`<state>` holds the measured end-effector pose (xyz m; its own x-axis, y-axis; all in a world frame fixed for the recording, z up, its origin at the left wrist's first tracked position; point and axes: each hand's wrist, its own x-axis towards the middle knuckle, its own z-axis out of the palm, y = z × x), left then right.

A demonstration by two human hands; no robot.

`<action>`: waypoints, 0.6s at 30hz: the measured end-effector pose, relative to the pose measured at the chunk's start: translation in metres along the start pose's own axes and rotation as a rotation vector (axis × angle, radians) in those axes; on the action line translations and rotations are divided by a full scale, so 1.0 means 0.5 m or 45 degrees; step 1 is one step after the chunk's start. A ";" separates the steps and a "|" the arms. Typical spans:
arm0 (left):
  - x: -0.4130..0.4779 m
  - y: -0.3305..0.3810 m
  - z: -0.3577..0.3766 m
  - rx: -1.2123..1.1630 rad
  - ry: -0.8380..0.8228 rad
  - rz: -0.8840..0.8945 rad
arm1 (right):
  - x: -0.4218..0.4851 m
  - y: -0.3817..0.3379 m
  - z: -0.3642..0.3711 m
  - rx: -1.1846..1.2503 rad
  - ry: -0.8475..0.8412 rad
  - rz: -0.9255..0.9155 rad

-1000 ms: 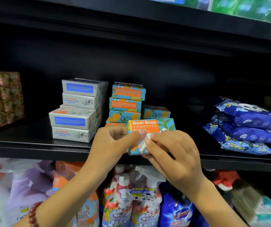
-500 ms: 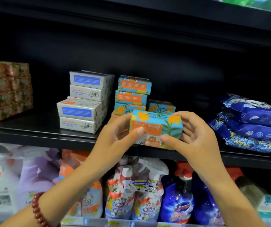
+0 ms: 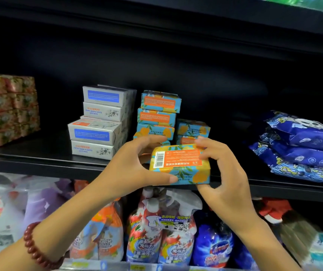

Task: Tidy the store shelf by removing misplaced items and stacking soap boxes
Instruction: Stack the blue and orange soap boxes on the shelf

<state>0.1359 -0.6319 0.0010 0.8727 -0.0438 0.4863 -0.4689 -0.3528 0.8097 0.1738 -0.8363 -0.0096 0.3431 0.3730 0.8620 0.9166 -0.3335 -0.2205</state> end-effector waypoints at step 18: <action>-0.014 -0.010 0.007 0.056 0.117 0.181 | 0.010 -0.020 0.016 -0.084 0.164 -0.039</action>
<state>0.1326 -0.6332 -0.0074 0.7807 -0.0113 0.6247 -0.5788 -0.3898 0.7163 0.1679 -0.8242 -0.0067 0.2821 0.2710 0.9203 0.9093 -0.3813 -0.1665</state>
